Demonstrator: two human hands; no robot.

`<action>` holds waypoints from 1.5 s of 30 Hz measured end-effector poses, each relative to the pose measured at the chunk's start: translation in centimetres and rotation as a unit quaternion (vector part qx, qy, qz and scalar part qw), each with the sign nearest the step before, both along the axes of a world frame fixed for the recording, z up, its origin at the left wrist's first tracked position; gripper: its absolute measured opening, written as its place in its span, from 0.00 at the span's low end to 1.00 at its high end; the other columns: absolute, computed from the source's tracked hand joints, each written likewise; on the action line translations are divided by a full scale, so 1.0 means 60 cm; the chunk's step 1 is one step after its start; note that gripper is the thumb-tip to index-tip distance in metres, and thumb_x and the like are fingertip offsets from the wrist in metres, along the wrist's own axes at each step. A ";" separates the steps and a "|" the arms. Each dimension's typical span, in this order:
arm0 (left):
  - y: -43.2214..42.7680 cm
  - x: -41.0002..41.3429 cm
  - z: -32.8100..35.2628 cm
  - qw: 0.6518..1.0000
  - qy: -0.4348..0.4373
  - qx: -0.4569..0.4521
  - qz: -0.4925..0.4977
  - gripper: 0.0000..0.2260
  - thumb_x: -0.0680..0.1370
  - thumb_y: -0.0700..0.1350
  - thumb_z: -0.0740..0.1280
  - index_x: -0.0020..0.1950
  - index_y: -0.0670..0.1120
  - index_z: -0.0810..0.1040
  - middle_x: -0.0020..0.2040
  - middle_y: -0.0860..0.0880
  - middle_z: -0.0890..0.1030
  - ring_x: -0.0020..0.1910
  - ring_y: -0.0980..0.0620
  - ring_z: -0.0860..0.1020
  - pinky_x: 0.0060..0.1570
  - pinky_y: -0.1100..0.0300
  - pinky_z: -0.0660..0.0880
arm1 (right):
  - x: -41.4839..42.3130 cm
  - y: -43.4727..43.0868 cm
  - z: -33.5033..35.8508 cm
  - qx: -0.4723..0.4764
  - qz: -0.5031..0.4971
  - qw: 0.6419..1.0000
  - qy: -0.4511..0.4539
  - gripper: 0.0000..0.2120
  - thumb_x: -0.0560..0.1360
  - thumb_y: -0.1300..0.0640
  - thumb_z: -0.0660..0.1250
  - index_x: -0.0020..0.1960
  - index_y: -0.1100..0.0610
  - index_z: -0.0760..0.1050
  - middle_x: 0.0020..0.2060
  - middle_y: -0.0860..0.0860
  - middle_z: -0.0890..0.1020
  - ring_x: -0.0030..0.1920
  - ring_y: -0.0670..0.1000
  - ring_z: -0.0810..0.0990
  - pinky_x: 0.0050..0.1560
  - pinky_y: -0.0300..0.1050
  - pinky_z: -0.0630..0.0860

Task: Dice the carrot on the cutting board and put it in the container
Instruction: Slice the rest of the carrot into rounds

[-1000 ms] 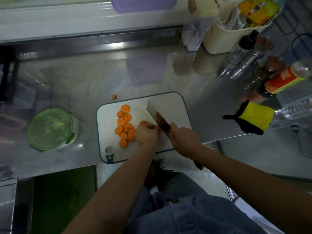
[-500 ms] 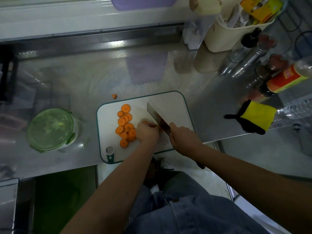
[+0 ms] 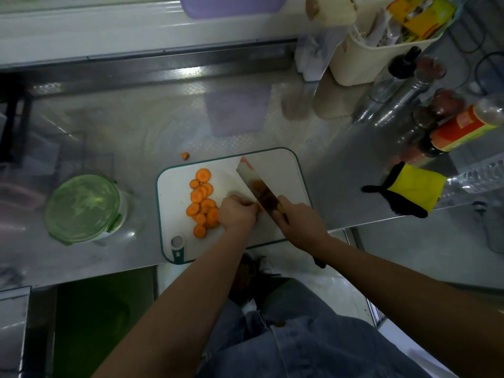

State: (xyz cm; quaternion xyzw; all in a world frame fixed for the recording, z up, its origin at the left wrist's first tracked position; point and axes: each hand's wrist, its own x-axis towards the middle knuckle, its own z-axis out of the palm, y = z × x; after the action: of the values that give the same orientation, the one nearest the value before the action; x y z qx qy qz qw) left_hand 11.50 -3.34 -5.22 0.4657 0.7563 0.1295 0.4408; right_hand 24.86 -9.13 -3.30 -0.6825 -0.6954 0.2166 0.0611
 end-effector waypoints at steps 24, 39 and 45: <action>-0.012 0.016 0.064 0.985 -0.155 0.052 0.057 0.20 0.81 0.53 0.60 0.41 0.38 0.78 0.32 0.43 0.82 0.28 0.46 0.80 0.31 0.55 0.79 | 0.004 -0.013 0.029 0.060 0.061 0.996 -0.036 0.12 0.78 0.51 0.59 0.59 0.55 0.72 0.43 0.53 0.80 0.40 0.55 0.79 0.34 0.43 0.66; -0.013 -0.022 0.074 0.990 -0.100 0.061 0.081 0.18 0.82 0.43 0.58 0.32 0.41 0.70 0.31 0.45 0.73 0.27 0.53 0.74 0.20 0.66 0.65 | -0.015 0.054 -0.015 0.017 -0.005 0.985 0.173 0.04 0.74 0.58 0.69 0.48 0.57 0.79 0.47 0.54 0.73 0.47 0.51 0.74 0.45 0.42 0.70; -0.014 -0.036 0.057 0.992 -0.089 0.051 0.071 0.20 0.82 0.46 0.57 0.31 0.42 0.70 0.29 0.45 0.73 0.33 0.45 0.74 0.21 0.66 0.67 | -0.027 0.078 -0.028 0.003 -0.028 0.992 0.124 0.06 0.73 0.58 0.70 0.46 0.61 0.81 0.45 0.57 0.75 0.46 0.53 0.75 0.46 0.42 0.69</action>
State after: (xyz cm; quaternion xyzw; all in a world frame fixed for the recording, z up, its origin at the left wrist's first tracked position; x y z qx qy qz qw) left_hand 9.32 -4.20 -1.78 0.4193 0.7379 0.2392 0.4716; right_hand 23.25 -4.45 -4.97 -0.6695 -0.6636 0.2954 0.1551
